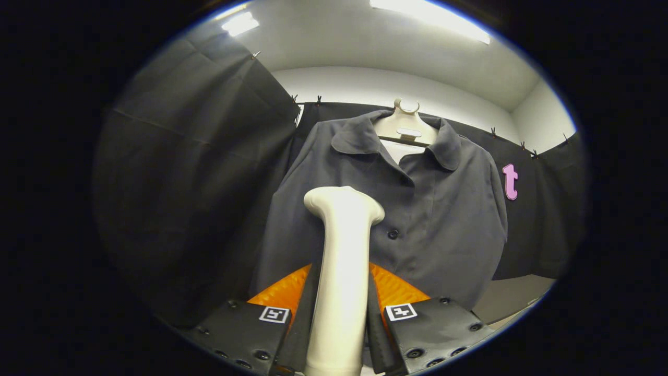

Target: Iron the clothes twice with a garment steamer, once on the left side and once on the right side.

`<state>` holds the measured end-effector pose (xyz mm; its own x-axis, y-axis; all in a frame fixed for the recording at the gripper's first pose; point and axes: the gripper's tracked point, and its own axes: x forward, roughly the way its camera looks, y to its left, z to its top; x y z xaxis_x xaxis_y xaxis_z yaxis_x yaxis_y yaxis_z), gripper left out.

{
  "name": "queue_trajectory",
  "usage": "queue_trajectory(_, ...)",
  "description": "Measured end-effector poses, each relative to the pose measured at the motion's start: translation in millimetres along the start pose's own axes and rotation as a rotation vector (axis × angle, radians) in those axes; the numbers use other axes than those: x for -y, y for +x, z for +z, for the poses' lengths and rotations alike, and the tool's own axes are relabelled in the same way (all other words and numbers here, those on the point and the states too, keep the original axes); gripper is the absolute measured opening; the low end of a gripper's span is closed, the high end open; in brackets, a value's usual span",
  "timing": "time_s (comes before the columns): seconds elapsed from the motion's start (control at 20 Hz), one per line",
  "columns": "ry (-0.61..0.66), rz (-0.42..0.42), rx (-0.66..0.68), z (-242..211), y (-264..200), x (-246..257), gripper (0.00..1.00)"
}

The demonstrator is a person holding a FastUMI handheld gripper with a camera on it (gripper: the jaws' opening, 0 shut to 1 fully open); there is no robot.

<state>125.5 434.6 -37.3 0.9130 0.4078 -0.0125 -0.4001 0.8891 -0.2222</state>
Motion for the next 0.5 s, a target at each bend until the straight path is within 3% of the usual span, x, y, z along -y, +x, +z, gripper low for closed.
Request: queue_trajectory(0.5, 0.001, 0.048, -0.108, -50, -24, -20, 0.53)
